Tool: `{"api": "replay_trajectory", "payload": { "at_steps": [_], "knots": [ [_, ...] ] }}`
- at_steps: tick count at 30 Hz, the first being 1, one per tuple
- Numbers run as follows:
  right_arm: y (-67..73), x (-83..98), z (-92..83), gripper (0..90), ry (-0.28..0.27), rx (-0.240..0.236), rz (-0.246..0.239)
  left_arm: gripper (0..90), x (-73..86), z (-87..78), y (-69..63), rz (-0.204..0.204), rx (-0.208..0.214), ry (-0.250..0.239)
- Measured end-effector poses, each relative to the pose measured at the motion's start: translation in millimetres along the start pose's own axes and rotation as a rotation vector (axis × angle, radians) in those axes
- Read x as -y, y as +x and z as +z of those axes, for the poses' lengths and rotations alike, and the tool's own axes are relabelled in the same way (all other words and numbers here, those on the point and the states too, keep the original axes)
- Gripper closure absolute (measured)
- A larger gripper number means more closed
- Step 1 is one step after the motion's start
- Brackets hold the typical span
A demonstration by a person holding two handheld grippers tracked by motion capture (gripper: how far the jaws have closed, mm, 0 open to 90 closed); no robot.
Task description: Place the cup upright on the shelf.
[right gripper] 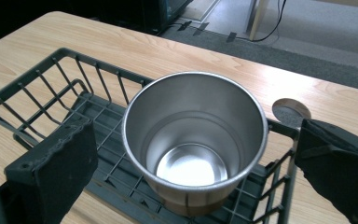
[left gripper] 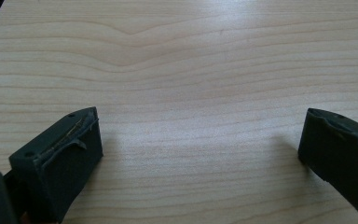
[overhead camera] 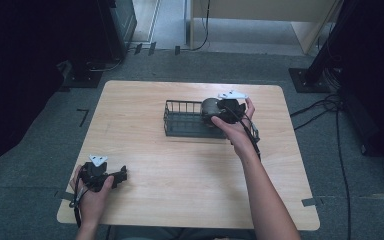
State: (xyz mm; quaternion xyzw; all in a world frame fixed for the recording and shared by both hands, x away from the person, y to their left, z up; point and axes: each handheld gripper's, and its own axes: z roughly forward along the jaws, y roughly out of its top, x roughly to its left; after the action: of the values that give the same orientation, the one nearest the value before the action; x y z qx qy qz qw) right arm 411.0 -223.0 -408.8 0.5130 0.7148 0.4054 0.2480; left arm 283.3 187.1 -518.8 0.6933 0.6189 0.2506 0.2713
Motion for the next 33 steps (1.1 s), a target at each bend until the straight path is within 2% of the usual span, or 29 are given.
{"api": "replay_trajectory", "payload": {
  "at_steps": [10, 19, 33],
  "knots": [
    [-2.5, 4.0, -25.5, 0.0, -0.025, 0.003, -0.012, 0.0, 0.0, 0.0, 0.0, 0.0, 0.0, 0.001],
    [-10.5, 15.0, -49.9, 0.0, -0.037, 0.023, 0.002, 0.0, 0.0, -0.1, 0.0, 0.001, 0.0, 0.001],
    [-23.2, 42.3, -82.2, 0.0, -0.058, 0.052, 0.023, 0.0, 0.0, 0.1, 0.1, 0.001, -0.001, -0.002]
  ]
}}
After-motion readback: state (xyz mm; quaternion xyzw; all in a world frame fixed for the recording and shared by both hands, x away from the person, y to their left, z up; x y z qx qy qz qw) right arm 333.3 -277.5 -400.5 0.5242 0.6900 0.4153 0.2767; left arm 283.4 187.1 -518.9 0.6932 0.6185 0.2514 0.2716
